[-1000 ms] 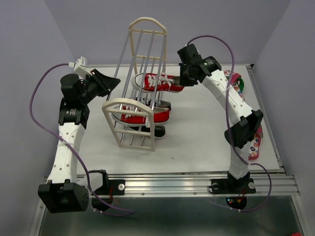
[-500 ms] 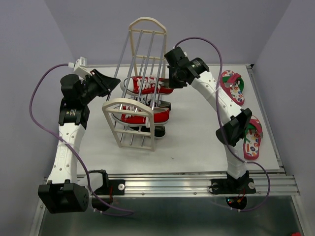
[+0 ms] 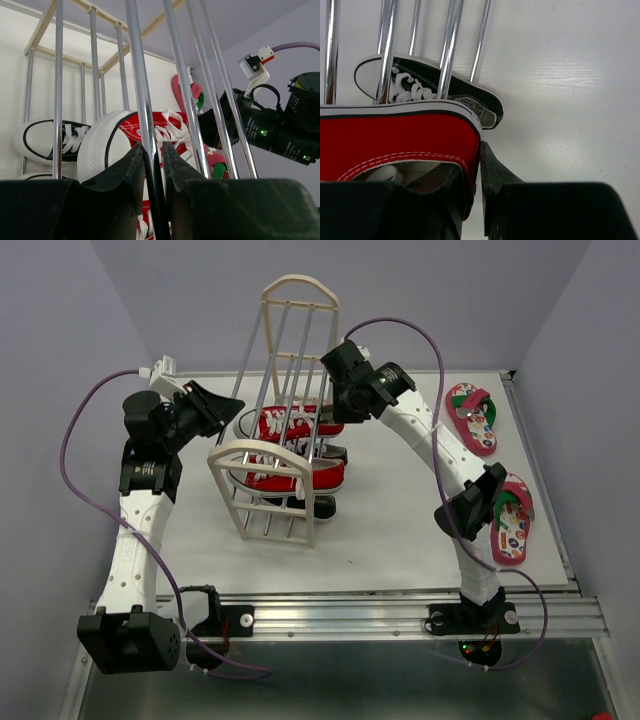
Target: Place and organize the shoes onto the shoe shelf
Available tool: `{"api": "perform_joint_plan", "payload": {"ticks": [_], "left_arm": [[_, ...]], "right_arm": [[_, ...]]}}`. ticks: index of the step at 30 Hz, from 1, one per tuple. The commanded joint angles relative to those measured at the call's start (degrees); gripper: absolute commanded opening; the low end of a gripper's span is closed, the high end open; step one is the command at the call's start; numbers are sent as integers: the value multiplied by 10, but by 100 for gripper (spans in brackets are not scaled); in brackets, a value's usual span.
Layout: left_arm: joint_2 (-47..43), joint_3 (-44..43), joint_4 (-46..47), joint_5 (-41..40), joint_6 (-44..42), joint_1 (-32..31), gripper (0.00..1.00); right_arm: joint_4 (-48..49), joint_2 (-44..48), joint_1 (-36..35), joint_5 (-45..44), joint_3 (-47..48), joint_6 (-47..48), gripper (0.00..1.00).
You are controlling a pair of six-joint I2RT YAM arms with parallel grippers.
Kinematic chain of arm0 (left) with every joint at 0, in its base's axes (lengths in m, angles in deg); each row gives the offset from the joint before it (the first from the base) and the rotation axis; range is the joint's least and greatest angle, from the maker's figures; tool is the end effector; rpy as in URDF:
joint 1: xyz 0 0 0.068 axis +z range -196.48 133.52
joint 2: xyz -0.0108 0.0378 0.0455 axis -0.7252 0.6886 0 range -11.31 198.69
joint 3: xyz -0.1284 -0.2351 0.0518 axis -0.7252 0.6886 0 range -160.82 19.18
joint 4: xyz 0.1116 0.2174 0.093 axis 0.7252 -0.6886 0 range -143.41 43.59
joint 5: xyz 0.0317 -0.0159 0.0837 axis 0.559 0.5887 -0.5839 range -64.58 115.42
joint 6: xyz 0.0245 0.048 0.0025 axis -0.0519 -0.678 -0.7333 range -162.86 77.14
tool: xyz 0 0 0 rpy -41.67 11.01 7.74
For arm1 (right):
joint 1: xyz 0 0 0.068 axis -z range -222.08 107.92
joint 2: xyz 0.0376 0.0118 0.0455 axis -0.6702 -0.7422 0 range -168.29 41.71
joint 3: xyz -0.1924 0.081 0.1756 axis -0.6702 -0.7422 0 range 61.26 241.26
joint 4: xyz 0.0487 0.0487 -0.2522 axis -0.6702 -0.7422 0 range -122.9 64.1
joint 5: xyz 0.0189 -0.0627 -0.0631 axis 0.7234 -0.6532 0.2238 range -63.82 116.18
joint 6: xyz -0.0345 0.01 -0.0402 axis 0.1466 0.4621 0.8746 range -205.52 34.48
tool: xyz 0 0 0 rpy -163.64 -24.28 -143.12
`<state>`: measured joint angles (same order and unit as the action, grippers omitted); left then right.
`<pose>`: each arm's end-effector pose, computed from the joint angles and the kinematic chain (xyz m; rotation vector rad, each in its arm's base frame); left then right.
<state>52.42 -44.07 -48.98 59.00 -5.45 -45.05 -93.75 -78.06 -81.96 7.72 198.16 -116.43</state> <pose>0.2526 -0.0135 0.4027 -0.1026 1.6989 -0.9487 0.3416 0.2708 0.3887 -0.0489 2.4022 0.1781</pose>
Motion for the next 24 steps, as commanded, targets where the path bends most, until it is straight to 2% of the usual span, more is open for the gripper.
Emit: {"api": "perform_joint_plan", "payload": {"ticks": [1, 4, 9, 12, 23, 24], "left_arm": [[28, 51, -64, -46, -92, -4, 0], [27, 51, -65, -46, -92, -4, 0], [26, 51, -64, -44, -93, -4, 0], [26, 52, -64, -42, -94, -4, 0], [24, 52, -64, -42, -94, -5, 0], [23, 52, -63, -43, -93, -4, 0]], "right_arm": [[62, 2, -14, -11, 47, -27, 20], [59, -4, -20, -13, 54, -27, 25], [84, 1, -31, -10, 37, -27, 25], [91, 2, -36, -6, 39, -27, 28], [142, 16, -36, 53, -8, -47, 29], [155, 22, -36, 61, -23, -49, 26]]}}
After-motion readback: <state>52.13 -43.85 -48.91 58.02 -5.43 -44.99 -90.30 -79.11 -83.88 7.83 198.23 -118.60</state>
